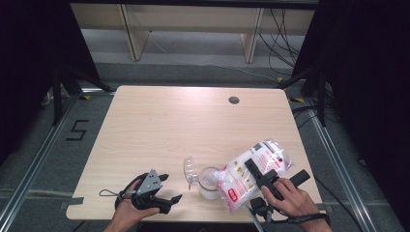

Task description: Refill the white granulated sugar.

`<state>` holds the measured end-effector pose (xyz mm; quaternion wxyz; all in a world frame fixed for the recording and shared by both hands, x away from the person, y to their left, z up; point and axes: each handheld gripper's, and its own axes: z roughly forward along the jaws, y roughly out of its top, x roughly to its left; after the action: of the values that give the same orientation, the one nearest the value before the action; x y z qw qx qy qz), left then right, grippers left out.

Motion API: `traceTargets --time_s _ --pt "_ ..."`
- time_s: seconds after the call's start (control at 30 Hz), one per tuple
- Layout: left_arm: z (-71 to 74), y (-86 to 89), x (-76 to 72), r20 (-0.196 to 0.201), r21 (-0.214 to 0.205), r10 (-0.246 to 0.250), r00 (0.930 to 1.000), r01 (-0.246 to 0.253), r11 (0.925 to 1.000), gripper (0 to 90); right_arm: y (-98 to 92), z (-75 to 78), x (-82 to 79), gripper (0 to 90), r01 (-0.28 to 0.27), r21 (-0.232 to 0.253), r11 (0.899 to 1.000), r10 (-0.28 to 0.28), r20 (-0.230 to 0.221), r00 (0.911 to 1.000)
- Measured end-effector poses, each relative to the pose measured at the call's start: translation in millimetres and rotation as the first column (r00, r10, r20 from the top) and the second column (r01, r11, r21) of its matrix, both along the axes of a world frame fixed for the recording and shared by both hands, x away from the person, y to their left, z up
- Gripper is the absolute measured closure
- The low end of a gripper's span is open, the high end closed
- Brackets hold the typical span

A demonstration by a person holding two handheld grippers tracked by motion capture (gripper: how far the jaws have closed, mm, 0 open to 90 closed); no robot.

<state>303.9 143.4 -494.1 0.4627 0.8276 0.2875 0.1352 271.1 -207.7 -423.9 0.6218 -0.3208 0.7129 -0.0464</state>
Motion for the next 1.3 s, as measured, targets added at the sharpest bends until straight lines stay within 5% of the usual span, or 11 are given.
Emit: traceTargets --time_s 1.3 --pt "1.6 1.8 -0.1 0.006 0.012 -0.001 1.0 0.001 0.9999 17.1 -0.3 4.3 -1.7 65.6 0.005 -0.001 1.0 -0.005 0.0 1.0"
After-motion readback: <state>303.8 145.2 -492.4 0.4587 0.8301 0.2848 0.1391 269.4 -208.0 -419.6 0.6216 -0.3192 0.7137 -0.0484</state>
